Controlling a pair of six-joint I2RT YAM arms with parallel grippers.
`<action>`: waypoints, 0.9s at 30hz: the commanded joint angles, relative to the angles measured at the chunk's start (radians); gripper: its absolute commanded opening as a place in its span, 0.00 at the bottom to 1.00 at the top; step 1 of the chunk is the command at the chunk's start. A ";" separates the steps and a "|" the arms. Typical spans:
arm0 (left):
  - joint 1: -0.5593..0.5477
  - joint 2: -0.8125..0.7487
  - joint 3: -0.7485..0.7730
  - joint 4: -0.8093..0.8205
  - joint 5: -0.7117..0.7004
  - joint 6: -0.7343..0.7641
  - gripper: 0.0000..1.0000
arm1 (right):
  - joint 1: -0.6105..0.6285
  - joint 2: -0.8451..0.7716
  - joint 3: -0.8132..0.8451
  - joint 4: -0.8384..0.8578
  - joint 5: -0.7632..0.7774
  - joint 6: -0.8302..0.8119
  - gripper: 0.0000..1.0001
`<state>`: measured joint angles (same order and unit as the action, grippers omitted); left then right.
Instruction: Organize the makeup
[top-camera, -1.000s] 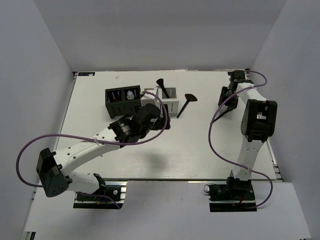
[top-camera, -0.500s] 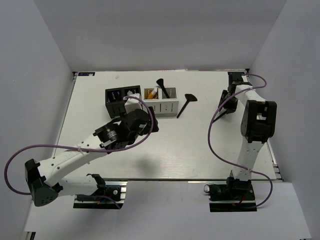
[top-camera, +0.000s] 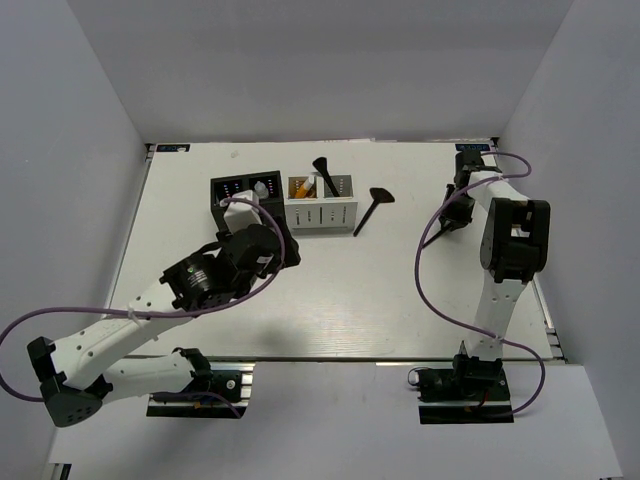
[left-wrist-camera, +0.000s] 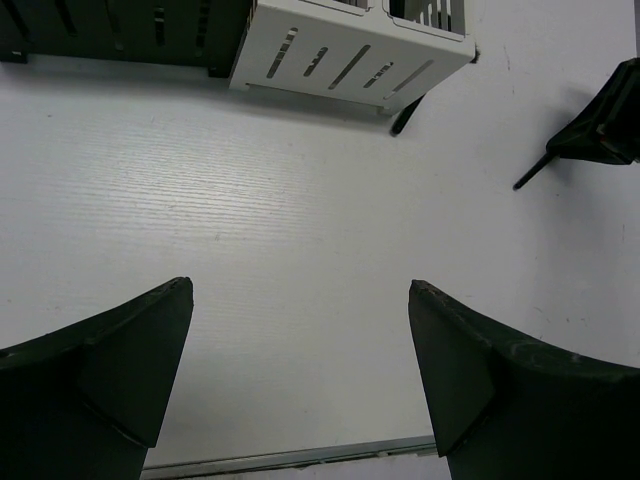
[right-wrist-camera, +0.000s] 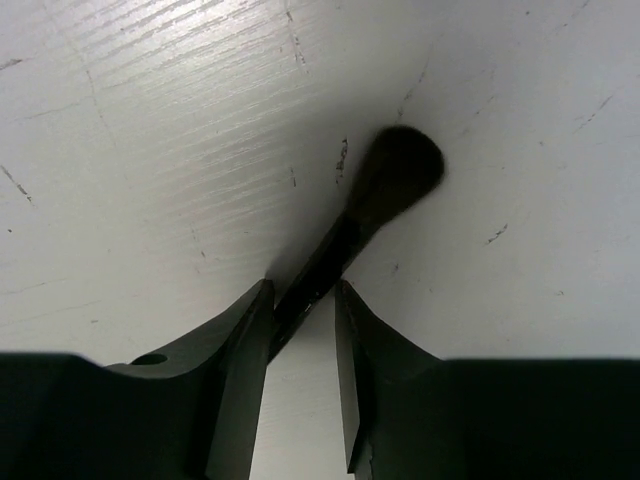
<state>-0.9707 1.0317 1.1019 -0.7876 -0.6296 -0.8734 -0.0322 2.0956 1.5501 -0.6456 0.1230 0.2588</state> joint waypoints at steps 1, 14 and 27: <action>-0.003 -0.041 0.006 -0.041 -0.041 -0.041 0.98 | -0.008 0.061 -0.001 -0.002 -0.009 0.017 0.36; -0.003 -0.035 -0.030 -0.009 -0.025 -0.053 0.98 | 0.005 0.081 0.224 0.014 -0.406 -0.239 0.00; -0.003 -0.055 -0.077 0.018 -0.016 -0.062 0.98 | 0.245 -0.158 0.207 0.461 -1.066 -0.434 0.00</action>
<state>-0.9707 1.0039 1.0264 -0.7784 -0.6434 -0.9257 0.1581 2.0335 1.8145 -0.4370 -0.7341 -0.1291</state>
